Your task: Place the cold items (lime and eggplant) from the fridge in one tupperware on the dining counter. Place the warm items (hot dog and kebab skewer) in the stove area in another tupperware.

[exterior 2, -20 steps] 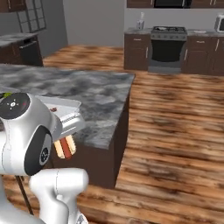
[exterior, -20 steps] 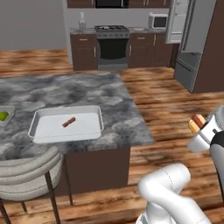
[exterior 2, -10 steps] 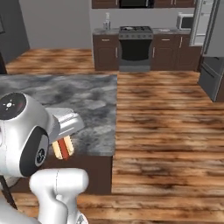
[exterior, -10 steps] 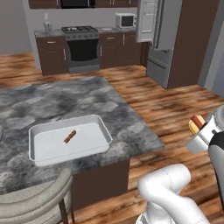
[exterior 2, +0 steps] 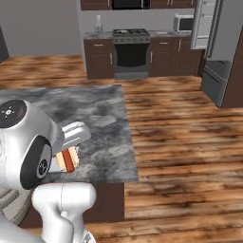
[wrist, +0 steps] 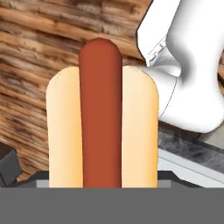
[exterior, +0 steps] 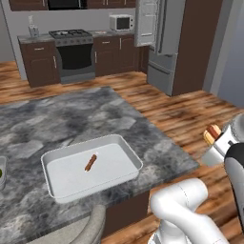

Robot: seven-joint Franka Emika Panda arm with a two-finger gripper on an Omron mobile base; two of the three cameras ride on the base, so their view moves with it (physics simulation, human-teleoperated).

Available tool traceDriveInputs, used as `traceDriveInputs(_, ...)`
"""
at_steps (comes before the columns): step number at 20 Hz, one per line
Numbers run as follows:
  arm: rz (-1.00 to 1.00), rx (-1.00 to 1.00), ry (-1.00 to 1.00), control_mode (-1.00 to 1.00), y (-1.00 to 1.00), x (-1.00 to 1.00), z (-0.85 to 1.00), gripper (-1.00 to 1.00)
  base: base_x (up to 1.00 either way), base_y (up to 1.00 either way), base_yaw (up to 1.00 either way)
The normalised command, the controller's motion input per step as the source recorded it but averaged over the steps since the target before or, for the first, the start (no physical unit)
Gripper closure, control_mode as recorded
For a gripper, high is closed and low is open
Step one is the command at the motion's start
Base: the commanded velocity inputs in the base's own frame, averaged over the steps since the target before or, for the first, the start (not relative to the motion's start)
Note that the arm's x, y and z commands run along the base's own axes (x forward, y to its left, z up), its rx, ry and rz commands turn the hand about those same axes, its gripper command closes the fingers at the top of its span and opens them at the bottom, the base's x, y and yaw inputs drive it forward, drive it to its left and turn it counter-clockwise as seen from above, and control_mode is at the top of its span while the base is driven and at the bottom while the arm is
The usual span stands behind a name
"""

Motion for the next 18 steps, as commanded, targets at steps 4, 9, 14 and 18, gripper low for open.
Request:
traceDriveInputs(4,-0.24,-0.09,0.00,-1.00,0.64,0.38,0.11,1.00,0.00,0.00,0.00)
traceDriveInputs(9,-0.02,-0.04,0.09,-1.00,0.27,0.61,0.00,1.00,0.00,0.00,0.00)
traceDriveInputs(14,0.04,-0.02,0.16,-1.00,0.43,0.83,-0.36,1.00,0.00,0.00,0.00)
traceDriveInputs(18,0.12,0.00,0.20,-1.00,0.77,0.70,-0.65,1.00,0.00,0.00,0.00)
